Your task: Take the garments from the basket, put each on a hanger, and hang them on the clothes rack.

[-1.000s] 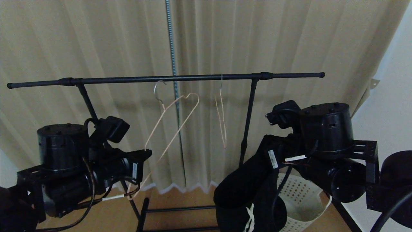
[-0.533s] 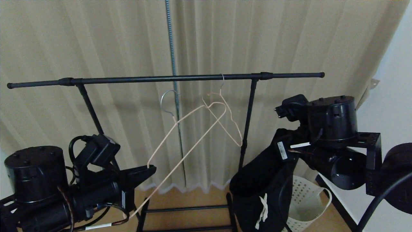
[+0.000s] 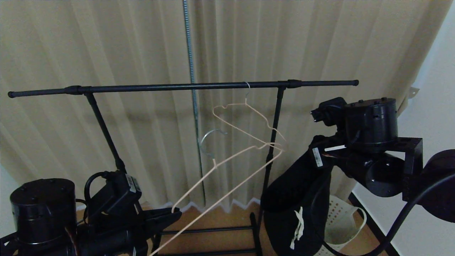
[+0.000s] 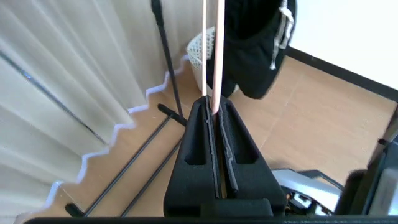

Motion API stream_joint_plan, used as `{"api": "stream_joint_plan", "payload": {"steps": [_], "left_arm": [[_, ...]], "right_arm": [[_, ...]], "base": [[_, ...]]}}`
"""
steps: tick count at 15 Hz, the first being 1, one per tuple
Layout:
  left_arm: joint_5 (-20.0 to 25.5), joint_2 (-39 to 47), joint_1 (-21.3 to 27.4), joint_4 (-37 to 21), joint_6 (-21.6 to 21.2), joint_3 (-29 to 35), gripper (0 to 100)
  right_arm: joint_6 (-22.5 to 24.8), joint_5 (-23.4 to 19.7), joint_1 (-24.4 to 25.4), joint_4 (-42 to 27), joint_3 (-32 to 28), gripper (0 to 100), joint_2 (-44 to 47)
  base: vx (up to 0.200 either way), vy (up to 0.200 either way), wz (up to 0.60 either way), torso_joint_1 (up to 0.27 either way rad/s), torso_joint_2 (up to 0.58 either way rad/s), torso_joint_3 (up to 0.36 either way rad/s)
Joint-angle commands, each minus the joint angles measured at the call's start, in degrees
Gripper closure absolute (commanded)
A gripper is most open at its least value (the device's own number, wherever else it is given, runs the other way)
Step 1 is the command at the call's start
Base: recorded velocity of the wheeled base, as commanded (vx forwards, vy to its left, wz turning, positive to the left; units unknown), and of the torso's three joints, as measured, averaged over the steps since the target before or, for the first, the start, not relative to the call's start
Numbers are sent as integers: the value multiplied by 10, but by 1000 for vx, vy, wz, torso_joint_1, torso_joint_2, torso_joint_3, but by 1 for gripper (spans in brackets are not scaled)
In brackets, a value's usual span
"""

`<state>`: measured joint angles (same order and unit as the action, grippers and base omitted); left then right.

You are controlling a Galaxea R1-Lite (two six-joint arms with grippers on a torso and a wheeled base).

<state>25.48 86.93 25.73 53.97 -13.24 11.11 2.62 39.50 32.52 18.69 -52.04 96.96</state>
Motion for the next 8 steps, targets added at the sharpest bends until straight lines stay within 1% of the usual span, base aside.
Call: {"api": "stream_joint_plan", "payload": {"steps": [1,4,5,8], "left_arm": [[0,-1,20,0,-1,-11,100],[0,-4,27,0,-1,-16,100],[1,-6,32,0,-1,-19,100],[0,-6,42,0,-1,-19,100]], "right_arm": [[0,8,-3,6,-5,100,12],[5,9,-9,28,-5,100,23],[9,9,-19,41,-6,100,31],[13,10,-19,61,-6,100,44]], "base": [[0,0,0,0,0,0],[0,0,0,0,0,0],[0,0,0,0,0,0],[0,0,0,0,0,0]]}}
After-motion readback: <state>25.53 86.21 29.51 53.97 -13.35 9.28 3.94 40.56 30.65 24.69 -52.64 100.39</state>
